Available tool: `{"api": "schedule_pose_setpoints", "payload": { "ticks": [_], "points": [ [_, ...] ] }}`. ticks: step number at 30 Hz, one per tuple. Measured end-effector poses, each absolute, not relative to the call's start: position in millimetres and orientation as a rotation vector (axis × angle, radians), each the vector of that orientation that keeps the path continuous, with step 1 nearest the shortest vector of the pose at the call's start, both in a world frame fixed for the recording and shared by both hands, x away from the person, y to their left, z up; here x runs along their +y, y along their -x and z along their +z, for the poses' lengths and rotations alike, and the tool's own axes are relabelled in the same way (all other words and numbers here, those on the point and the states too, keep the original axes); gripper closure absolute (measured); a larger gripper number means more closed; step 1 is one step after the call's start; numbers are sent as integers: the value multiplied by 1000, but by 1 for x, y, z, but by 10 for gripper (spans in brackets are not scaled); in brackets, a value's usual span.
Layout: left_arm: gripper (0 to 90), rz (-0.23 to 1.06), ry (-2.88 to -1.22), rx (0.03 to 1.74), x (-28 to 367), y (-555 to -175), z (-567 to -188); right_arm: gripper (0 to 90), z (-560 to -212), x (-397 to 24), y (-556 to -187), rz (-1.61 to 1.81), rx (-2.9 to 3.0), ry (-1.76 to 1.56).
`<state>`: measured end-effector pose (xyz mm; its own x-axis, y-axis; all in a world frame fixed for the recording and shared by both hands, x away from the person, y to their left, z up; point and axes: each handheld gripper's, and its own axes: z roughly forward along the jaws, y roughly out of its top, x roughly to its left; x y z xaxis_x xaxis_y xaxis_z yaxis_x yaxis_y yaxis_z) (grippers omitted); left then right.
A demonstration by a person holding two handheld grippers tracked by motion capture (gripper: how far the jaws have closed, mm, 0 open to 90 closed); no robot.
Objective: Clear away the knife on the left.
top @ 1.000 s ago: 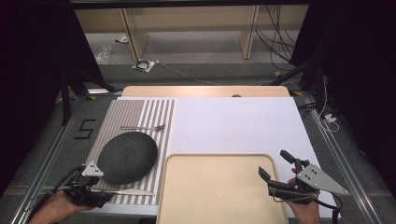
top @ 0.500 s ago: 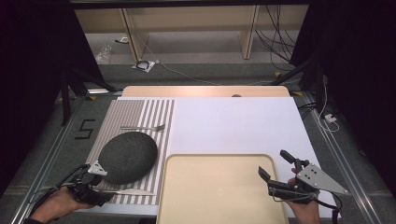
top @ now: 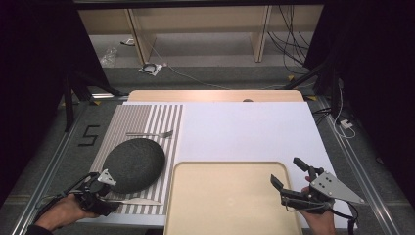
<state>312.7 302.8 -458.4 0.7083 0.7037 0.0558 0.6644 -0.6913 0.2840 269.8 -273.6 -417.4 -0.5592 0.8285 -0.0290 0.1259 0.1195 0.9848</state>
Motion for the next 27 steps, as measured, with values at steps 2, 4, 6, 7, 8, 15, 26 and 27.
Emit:
{"api": "schedule_pose_setpoints", "payload": {
  "ticks": [2,4,6,7,8,15,26,27],
  "points": [
    [353,231,-2685,1080,302,-314,-458,120,-417,-273,-270,1488,1794,-927],
    [362,228,-2697,1071,301,-314,-459,120,-418,-273,-270,1489,1793,-923],
    [369,221,-2710,1059,299,-315,-459,120,-417,-273,-270,1487,1794,-927],
    [375,220,-2713,1054,299,-315,-459,120,-417,-273,-270,1487,1794,-927],
    [383,218,-2723,1045,298,-316,-459,121,-417,-273,-270,1488,1794,-927],
    [426,194,-2758,1022,295,-319,-461,121,-418,-273,-270,1491,1795,-930],
    [526,152,-2816,993,291,-322,-462,122,-418,-273,-270,1491,1799,-926],
    [535,152,-2827,984,290,-322,-461,122,-418,-273,-270,1490,1799,-926]
  ]
}}
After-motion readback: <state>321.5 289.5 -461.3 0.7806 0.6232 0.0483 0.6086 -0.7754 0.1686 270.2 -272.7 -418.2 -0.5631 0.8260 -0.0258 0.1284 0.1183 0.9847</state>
